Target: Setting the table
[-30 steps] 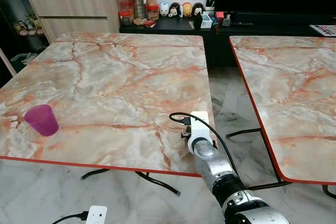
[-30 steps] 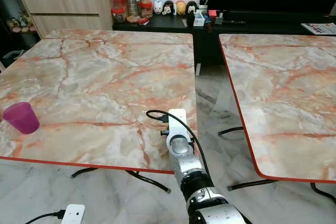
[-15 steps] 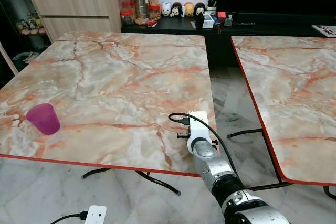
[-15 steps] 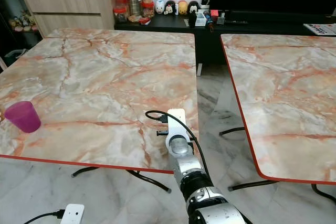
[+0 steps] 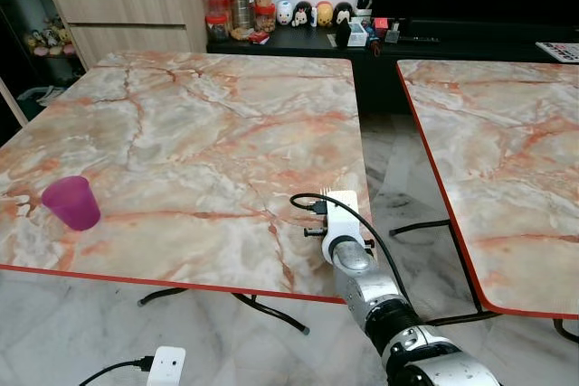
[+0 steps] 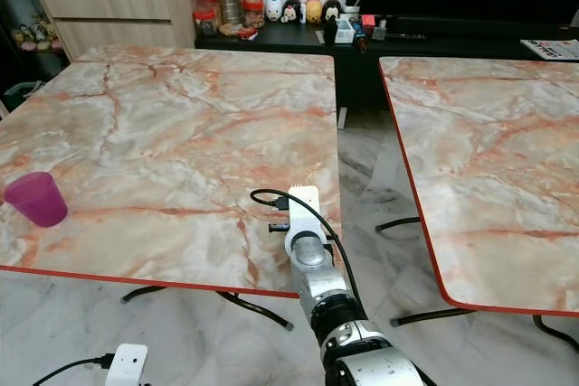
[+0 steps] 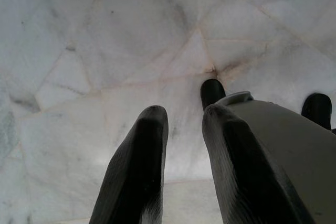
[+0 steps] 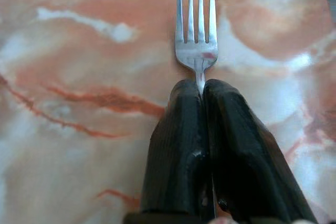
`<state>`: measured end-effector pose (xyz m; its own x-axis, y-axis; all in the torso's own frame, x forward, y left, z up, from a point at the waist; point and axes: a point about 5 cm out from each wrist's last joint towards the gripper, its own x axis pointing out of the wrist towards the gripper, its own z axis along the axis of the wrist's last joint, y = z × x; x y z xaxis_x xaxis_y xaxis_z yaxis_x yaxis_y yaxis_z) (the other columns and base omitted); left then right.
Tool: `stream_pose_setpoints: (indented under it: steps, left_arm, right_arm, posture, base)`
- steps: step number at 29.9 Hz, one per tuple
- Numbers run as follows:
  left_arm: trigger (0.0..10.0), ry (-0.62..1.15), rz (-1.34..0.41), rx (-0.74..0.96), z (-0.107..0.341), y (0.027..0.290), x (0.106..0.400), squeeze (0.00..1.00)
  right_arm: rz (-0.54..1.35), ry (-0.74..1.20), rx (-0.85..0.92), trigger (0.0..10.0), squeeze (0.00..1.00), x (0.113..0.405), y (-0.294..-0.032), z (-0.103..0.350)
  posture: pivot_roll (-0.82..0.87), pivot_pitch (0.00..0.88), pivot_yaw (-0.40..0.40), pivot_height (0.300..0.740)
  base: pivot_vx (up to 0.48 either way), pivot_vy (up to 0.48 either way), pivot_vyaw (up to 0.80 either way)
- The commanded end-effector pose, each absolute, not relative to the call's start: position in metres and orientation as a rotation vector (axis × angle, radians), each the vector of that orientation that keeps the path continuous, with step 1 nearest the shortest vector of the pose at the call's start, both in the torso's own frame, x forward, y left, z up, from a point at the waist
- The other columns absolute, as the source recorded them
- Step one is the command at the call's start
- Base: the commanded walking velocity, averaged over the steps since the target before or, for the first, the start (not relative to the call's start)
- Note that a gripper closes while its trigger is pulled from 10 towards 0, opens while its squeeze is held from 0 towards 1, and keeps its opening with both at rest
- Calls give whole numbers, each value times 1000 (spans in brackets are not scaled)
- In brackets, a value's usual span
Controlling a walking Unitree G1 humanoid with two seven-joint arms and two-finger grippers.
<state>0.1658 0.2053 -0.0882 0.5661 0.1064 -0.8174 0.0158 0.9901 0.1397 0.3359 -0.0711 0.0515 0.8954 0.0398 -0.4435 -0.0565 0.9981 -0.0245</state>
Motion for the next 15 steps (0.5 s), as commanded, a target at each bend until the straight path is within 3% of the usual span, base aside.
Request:
stream_pose_setpoints:
  steps: [1,15]
  left_arm:
    - [10000,977,52,150,-89,205,165,0]
    - [10000,951,76,169,-87,204,168,0]
  right_arm:
    - [80,387,-13,10000,0,342,-57,68]
    - [189,32,-79,10000,0,353,-44,120]
  posture:
    - [21,0,-17,727]
    - [19,0,-27,727]
  base:
    - [0,0,0]
    - [0,0,0]
